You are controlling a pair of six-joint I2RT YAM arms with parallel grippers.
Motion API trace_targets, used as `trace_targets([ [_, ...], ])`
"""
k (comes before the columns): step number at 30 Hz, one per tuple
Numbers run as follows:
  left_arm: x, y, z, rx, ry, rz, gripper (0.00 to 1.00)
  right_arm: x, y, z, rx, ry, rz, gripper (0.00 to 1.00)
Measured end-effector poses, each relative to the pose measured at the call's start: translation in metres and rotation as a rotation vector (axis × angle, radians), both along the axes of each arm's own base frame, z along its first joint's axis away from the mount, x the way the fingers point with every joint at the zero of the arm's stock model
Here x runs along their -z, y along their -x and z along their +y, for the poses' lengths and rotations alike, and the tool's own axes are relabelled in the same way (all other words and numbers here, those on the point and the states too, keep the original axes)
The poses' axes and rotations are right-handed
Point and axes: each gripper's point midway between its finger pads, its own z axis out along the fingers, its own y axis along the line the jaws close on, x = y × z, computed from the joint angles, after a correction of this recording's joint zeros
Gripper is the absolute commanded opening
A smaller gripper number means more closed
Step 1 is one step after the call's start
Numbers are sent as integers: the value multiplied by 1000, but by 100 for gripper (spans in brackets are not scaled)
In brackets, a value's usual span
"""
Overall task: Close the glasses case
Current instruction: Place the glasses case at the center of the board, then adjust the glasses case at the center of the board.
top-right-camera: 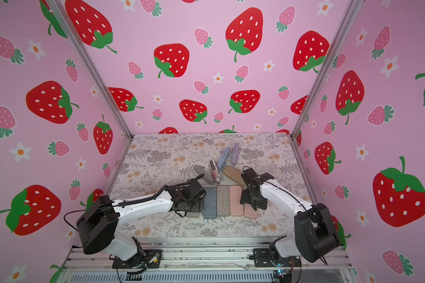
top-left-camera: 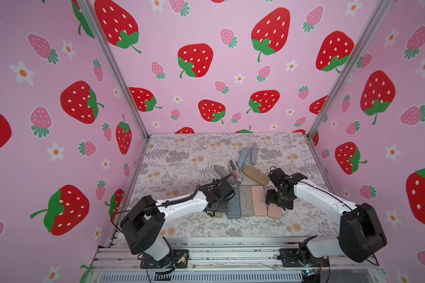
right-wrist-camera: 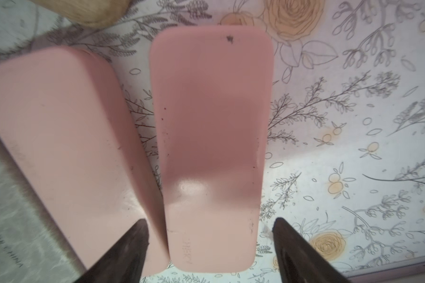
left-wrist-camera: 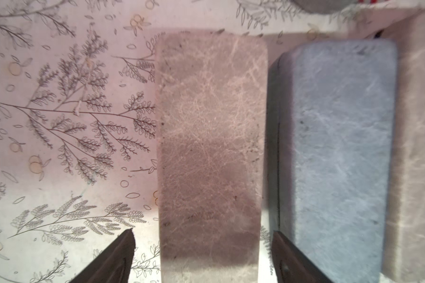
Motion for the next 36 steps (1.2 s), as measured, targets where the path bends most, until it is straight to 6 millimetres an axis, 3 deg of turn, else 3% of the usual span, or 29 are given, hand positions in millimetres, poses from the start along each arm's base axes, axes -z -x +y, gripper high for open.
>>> trace_targets([
  [3,-12,0,2,-3,11,-29,83,-12,-4,-2,6,2,-39,75],
  [4,-17,0,3,-7,17,-41,79,-16,-4,-4,13,3,-52,69],
  [10,-53,-6,18,-48,60,-137,42,-28,-6,-31,136,3,-88,5],
  [11,-55,-7,22,-57,60,-143,37,-27,-6,-35,162,2,-86,0],
  [16,-37,-8,57,-126,10,-115,16,-18,-8,-46,242,-28,-51,0],
  [22,-2,5,88,-174,-48,-28,3,11,-8,-50,284,-38,34,0],
  [32,43,5,73,-156,-55,79,0,35,-12,-50,299,-59,89,0],
  [36,43,-5,63,-155,-32,65,0,45,-14,-48,283,-68,117,0],
])
